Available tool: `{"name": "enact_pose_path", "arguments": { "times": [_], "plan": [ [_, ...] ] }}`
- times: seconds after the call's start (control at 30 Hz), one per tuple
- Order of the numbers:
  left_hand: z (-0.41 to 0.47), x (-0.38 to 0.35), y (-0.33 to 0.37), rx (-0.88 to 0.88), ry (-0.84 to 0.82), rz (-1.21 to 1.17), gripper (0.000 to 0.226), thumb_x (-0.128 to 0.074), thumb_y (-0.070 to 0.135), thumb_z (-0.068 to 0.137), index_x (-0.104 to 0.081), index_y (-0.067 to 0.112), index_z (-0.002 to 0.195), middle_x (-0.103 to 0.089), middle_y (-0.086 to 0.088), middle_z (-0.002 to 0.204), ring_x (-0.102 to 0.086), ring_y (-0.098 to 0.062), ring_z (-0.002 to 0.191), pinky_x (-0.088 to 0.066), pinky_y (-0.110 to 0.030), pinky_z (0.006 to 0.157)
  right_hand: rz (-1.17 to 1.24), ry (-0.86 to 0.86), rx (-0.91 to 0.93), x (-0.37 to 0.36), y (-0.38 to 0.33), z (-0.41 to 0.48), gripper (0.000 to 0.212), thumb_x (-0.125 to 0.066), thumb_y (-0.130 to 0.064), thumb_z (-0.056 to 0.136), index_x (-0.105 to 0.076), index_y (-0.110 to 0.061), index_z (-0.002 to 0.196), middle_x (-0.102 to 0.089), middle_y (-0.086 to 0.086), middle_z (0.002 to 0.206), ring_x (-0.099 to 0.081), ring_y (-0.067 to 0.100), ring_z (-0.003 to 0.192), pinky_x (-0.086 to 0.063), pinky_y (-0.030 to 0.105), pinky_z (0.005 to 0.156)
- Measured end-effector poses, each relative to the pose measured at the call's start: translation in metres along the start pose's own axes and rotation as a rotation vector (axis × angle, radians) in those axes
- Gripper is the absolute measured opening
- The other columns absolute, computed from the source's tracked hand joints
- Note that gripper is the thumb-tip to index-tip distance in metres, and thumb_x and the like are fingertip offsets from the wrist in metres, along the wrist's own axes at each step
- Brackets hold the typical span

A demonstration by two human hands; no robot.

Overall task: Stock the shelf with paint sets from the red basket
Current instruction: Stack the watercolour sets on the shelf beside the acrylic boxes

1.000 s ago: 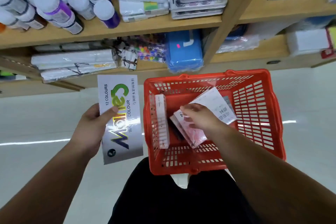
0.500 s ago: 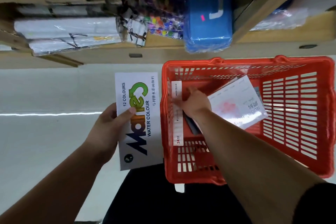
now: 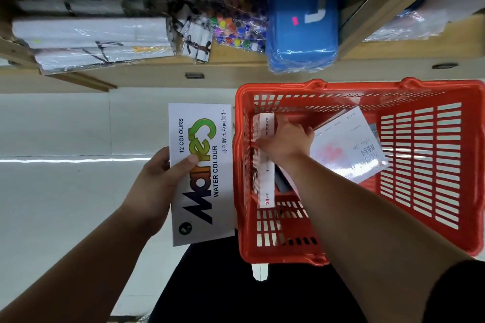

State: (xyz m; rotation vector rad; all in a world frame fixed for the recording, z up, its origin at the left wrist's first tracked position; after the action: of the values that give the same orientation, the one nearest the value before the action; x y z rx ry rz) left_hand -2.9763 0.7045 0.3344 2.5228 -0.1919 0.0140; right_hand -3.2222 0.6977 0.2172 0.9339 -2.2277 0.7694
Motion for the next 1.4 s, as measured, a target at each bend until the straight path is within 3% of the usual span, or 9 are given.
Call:
{"name": "enact_pose_path", "arguments": {
  "times": [0.1, 0.2, 0.3, 0.43, 0.7, 0.9, 1.17, 1.33, 1.4],
  "plan": [
    [-0.002, -0.001, 0.001, -0.004, 0.014, 0.0, 0.028, -0.065, 0.022, 0.098, -0.067, 0.018, 0.125, -0.078, -0.009, 0.115, -0.076, -0.037, 0.1, -0.057, -0.057, 0.095, -0.052, 0.019, -0.015, -0.005, -0.006, -0.001, 0.042, -0.057, -0.067, 0.086, -0.063, -0.026, 0.089, -0.069, -0.007, 0.091, -0.065, 0.023, 0.113, -0.022, 0.053, 0.122],
    [-0.006, -0.002, 0.002, -0.002, 0.028, -0.006, 0.026, -0.066, 0.022, 0.097, -0.068, 0.019, 0.123, -0.079, -0.008, 0.113, -0.077, -0.036, 0.098, -0.058, -0.053, 0.093, -0.001, -0.005, -0.032, -0.001, -0.004, -0.002, 0.034, -0.057, -0.05, 0.087, -0.063, -0.018, 0.075, -0.066, -0.008, 0.077, -0.071, 0.023, 0.094, -0.036, 0.047, 0.118],
    [-0.013, -0.005, 0.005, 0.003, 0.04, -0.028, 0.025, -0.066, 0.019, 0.098, -0.068, 0.017, 0.123, -0.079, -0.009, 0.112, -0.077, -0.036, 0.097, -0.059, -0.051, 0.09, 0.16, 0.021, 0.012, 0.011, 0.01, -0.012, 0.027, -0.065, -0.04, 0.084, -0.074, -0.015, 0.083, -0.072, -0.002, 0.075, -0.068, 0.023, 0.073, -0.057, 0.035, 0.085],
    [-0.026, -0.011, 0.012, 0.01, 0.068, -0.06, 0.024, -0.066, 0.017, 0.098, -0.068, 0.017, 0.122, -0.08, -0.008, 0.109, -0.078, -0.034, 0.094, -0.06, -0.046, 0.084, 0.326, 0.077, 0.063, 0.035, 0.032, -0.042, 0.021, -0.073, -0.032, 0.087, -0.074, -0.013, 0.096, -0.078, 0.0, 0.1, -0.067, 0.016, 0.081, -0.045, 0.022, 0.057],
    [-0.066, -0.032, 0.037, -0.086, 0.091, -0.073, 0.024, -0.068, 0.015, 0.096, -0.07, 0.012, 0.12, -0.079, -0.01, 0.11, -0.076, -0.035, 0.096, -0.059, -0.045, 0.085, 0.825, 0.054, 0.074, 0.111, 0.057, -0.103, 0.014, -0.074, -0.017, 0.091, -0.076, -0.023, 0.103, -0.081, -0.007, 0.1, -0.077, 0.015, 0.089, -0.063, 0.046, 0.087],
    [-0.117, -0.062, 0.071, -0.163, 0.092, -0.187, 0.027, -0.069, 0.015, 0.095, -0.07, 0.011, 0.121, -0.077, -0.014, 0.114, -0.074, -0.034, 0.094, -0.057, -0.053, 0.091, 1.04, 0.106, 0.223, 0.197, 0.048, -0.16, 0.018, -0.058, -0.012, 0.103, -0.072, -0.023, 0.101, -0.081, -0.004, 0.096, -0.077, 0.014, 0.083, -0.063, 0.04, 0.073],
    [-0.183, -0.076, 0.123, -0.338, 0.073, -0.228, 0.029, -0.069, 0.014, 0.095, -0.068, 0.01, 0.123, -0.078, -0.017, 0.111, -0.074, -0.038, 0.094, -0.06, -0.052, 0.085, 1.139, 0.122, 0.383, 0.277, 0.007, -0.21, 0.021, -0.052, -0.019, 0.108, -0.072, -0.016, 0.113, -0.081, 0.002, 0.101, -0.078, 0.022, 0.092, -0.062, 0.038, 0.079],
    [-0.195, -0.037, 0.161, -0.445, 0.035, -0.266, 0.03, -0.069, 0.013, 0.094, -0.066, 0.007, 0.123, -0.078, -0.018, 0.11, -0.073, -0.045, 0.102, -0.057, -0.06, 0.093, 1.193, 0.178, 0.444, 0.287, -0.04, -0.241, 0.021, -0.05, -0.018, 0.109, -0.07, -0.012, 0.109, -0.077, -0.002, 0.077, -0.068, 0.008, 0.055, -0.046, 0.018, 0.041],
    [-0.193, -0.011, 0.173, -0.466, 0.005, -0.288, 0.026, -0.069, 0.013, 0.095, -0.069, 0.01, 0.12, -0.078, -0.017, 0.109, -0.075, -0.04, 0.096, -0.058, -0.056, 0.091, 1.184, 0.209, 0.47, 0.285, -0.065, -0.249, 0.023, -0.048, -0.017, 0.109, -0.071, -0.013, 0.108, -0.078, -0.002, 0.079, -0.072, 0.011, 0.06, -0.052, 0.021, 0.045]
  ]
}}
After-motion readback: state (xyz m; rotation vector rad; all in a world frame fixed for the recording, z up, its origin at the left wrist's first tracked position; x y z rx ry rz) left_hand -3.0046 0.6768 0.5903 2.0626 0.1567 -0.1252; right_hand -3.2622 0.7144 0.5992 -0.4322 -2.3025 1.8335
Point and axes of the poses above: each hand's wrist, its own z-axis towards the middle knuckle, its own x-axis out of the back of the hand, y = z × x, the point moved 1 cm from there along z, towards the middle knuckle
